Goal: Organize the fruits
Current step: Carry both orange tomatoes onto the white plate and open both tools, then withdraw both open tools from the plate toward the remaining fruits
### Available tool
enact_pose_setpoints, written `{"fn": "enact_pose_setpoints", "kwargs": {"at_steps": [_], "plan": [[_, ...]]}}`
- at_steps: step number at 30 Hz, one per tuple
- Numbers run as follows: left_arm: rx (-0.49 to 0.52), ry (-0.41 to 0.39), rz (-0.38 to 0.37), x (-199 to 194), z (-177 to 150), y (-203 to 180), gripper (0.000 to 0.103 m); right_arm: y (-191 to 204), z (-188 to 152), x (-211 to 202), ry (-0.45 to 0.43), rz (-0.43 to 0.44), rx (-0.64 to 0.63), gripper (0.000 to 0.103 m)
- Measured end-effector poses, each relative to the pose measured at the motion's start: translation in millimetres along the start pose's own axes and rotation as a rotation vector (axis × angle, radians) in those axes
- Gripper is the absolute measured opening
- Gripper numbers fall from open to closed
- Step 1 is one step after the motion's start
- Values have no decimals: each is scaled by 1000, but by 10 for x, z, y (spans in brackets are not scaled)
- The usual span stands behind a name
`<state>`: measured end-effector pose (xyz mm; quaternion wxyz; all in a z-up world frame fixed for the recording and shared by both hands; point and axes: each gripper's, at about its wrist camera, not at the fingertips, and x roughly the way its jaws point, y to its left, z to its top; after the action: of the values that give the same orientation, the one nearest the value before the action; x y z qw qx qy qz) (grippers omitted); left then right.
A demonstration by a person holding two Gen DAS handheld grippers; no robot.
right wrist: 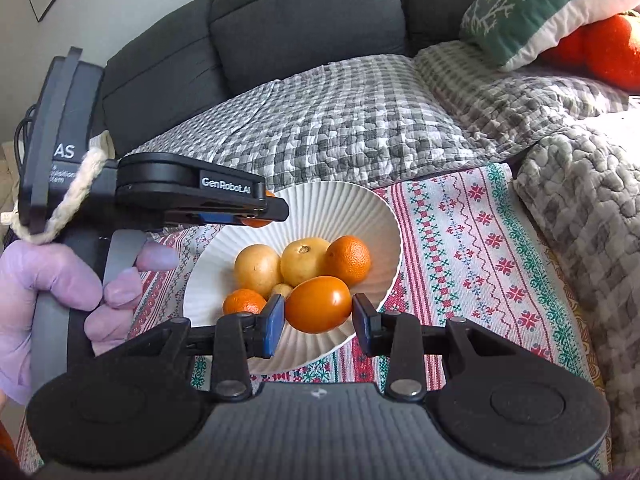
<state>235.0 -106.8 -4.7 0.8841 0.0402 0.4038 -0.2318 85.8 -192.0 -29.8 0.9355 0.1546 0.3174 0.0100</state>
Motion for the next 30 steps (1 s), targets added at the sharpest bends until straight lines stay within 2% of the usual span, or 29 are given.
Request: {"fn": "enact_pose_setpoints", "kwargs": {"at_steps": [4,11,13,15,17,19,26,30], "plan": [[2,27,25,126,-24,-6,29,39,0,37,11,-22,-37,34],[-8,41,17,156,-58,-23,30,118,-20,92,25,-43,-83,34],[2,30,22,131,-57,-34,32,136,-28,113,36,-60,-103,35],[12,15,14,95,-52,-43,41,142,-26,93,34,-68,-111,36],[17,5,19,47,-56,-50,48,144,-13,54,27,-60,-105,43],[26,-4,33,-18,-66,-56,52,159,-2,12,16,-56,-103,55],[60,-37,70,-335,-196,-53,69,253,-35,-159,19,-72,-140,67],[81,-50,84,-546,-312,-51,74,262,-73,-296,30,-74,-136,72]]}}
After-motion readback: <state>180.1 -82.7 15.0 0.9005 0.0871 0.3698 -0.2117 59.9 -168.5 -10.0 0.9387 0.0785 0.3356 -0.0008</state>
